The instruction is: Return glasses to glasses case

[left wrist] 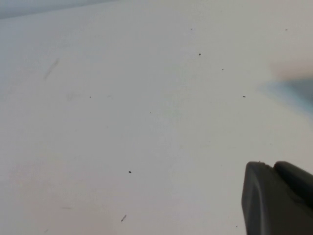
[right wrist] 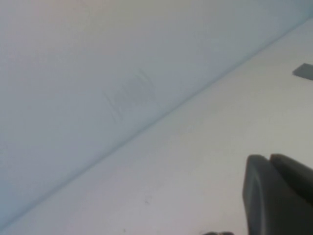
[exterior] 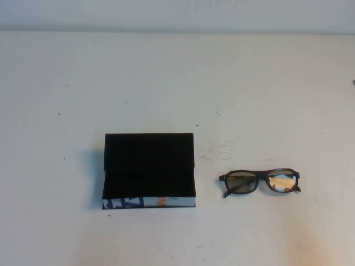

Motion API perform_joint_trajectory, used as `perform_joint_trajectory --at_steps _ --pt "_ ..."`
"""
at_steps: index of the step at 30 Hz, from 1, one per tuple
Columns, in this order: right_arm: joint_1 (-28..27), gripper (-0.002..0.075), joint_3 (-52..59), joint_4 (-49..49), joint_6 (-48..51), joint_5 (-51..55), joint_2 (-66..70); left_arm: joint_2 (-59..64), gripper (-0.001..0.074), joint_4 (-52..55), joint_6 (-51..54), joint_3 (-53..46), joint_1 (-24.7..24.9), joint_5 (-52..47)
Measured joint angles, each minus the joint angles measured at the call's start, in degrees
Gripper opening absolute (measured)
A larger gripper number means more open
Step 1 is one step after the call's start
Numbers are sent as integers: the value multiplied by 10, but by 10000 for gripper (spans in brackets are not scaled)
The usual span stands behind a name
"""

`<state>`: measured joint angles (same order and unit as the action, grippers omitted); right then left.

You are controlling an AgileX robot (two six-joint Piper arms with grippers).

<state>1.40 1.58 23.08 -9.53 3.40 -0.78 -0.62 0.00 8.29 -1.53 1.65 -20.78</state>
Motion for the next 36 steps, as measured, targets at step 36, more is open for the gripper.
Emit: perform_joint_trajectory --at_steps 36 --pt "102 -11 -450 24 387 547 578 0 -1 0 0 0 0 0"
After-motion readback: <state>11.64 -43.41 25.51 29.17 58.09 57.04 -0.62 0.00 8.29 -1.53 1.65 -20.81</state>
